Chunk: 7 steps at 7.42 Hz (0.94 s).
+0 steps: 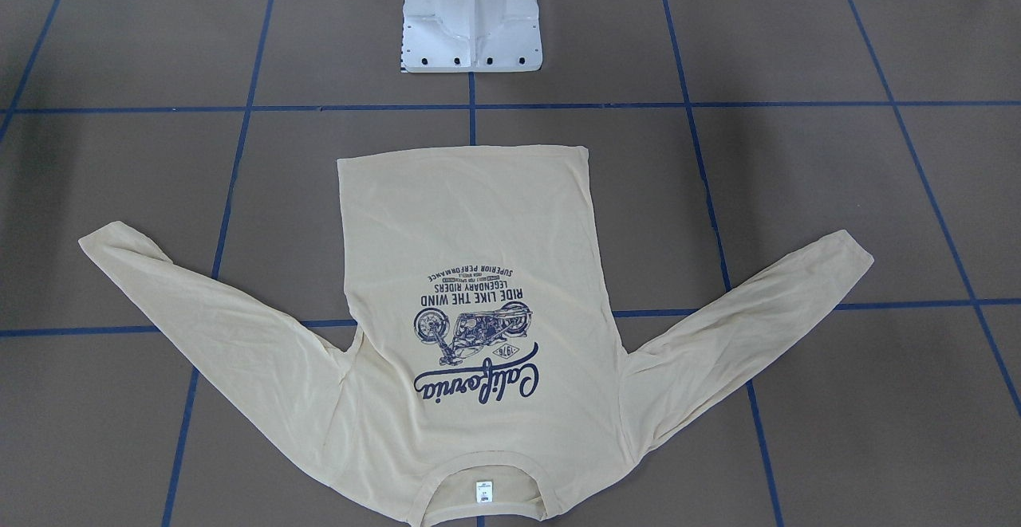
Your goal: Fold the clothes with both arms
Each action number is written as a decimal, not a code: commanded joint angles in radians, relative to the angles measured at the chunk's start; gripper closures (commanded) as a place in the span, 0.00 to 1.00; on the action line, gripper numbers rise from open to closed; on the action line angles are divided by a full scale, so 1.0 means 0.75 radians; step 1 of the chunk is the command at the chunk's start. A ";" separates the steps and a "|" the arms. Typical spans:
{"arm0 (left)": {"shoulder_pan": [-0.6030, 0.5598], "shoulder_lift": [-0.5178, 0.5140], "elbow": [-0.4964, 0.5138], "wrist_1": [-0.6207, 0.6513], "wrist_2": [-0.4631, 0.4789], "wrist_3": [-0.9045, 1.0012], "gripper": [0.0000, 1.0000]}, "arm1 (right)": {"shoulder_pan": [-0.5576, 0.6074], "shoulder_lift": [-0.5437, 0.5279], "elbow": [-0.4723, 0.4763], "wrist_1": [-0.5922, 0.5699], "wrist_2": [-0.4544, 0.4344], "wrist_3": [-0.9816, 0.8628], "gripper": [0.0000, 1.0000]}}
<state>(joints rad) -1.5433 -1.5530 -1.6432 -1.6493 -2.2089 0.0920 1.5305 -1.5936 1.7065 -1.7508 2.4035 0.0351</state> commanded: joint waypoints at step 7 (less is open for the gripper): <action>0.000 -0.085 0.013 -0.024 -0.020 0.010 0.00 | -0.160 0.051 0.044 0.252 -0.014 0.019 0.00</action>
<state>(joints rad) -1.5431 -1.5973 -1.6423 -1.6601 -2.2143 0.0955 1.4765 -1.5682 1.7388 -1.6109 2.3957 0.0478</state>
